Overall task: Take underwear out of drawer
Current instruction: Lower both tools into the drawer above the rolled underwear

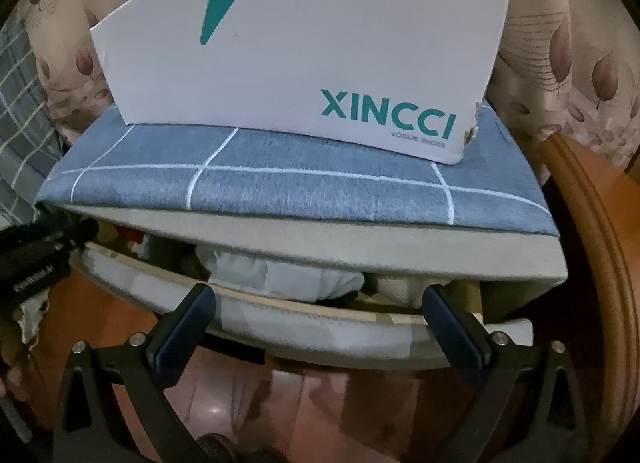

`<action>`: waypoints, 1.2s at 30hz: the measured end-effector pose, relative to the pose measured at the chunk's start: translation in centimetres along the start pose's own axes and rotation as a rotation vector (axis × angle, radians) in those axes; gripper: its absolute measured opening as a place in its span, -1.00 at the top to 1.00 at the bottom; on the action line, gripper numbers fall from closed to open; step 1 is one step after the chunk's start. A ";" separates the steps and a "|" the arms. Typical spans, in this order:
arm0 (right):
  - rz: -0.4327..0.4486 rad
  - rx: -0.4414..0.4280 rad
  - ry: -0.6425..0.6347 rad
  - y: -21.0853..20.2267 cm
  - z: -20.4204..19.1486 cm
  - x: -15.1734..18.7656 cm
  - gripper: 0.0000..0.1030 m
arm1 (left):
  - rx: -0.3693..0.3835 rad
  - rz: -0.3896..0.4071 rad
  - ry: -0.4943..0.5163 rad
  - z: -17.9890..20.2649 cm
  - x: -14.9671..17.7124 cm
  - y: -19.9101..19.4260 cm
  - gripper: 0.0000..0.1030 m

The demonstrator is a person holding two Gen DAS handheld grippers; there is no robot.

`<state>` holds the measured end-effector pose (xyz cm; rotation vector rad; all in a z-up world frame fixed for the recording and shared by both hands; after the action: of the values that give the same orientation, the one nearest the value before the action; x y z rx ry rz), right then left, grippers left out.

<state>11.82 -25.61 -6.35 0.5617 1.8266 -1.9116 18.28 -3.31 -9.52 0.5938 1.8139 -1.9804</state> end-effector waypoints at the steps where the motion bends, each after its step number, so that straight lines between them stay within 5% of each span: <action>1: -0.005 -0.009 0.009 0.2 0.1 -0.2 -0.99 | 0.001 -0.004 0.006 0.1 -0.1 0.3 -0.10; 18: -0.122 -0.018 0.084 3.1 0.7 -0.3 -0.98 | 0.063 -0.056 0.030 0.7 -0.5 1.4 -0.12; 31: -0.269 -0.036 0.105 -0.1 -0.2 5.9 -0.98 | 0.106 -0.236 0.065 -0.2 5.5 -2.6 -0.13; 36: -0.328 -0.050 0.111 -1.0 -0.3 7.8 -0.99 | 0.087 -0.219 0.113 0.2 7.9 -4.4 -0.13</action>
<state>4.83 -25.52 -10.01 0.3748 2.1417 -2.0686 9.32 -3.10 -10.20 0.5643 1.9399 -2.2200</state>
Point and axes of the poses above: each gripper's, at about its wrist camera, not at the fingertips, and y roughly the way its jaws point, z to its right, x to its underside, the point moved 6 cm from there along y, roughly the way its jaws point, and after that the axes turned 6 degrees about -y, right-handed, at the moved point
